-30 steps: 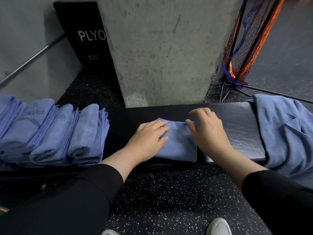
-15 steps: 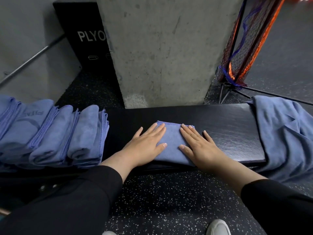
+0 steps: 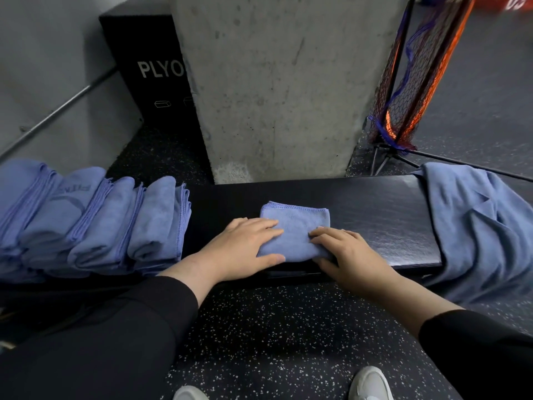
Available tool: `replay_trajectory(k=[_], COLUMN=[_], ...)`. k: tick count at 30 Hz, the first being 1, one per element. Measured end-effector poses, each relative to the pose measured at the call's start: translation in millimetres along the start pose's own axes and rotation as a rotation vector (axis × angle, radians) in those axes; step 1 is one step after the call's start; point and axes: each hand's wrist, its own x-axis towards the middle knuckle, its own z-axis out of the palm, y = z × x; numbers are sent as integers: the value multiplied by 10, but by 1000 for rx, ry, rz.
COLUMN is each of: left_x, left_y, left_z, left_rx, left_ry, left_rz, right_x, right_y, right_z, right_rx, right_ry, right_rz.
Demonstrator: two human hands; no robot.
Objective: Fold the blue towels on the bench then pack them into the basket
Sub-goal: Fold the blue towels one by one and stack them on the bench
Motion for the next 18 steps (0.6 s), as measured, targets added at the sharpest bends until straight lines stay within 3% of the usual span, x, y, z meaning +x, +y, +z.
replay_trajectory(k=[5,10,14,18], left_x=[-56,-161,-149,-25], left_y=[24,38,101,98], left_z=[-25,-71,-179,-184], left_rx=[14,-232,-359,-535], left_ry=[73,79,93,160], left_rz=[9,-120,-206,-304], right_x=[32,-42,38,175], right_y=[-61,-64,-106,-117], right_z=[-182,-319,-386,-401], right_rx=[111,106,245,229], right_ry=[-13,-114,-86,-29], right_rz=[124,108,240,298])
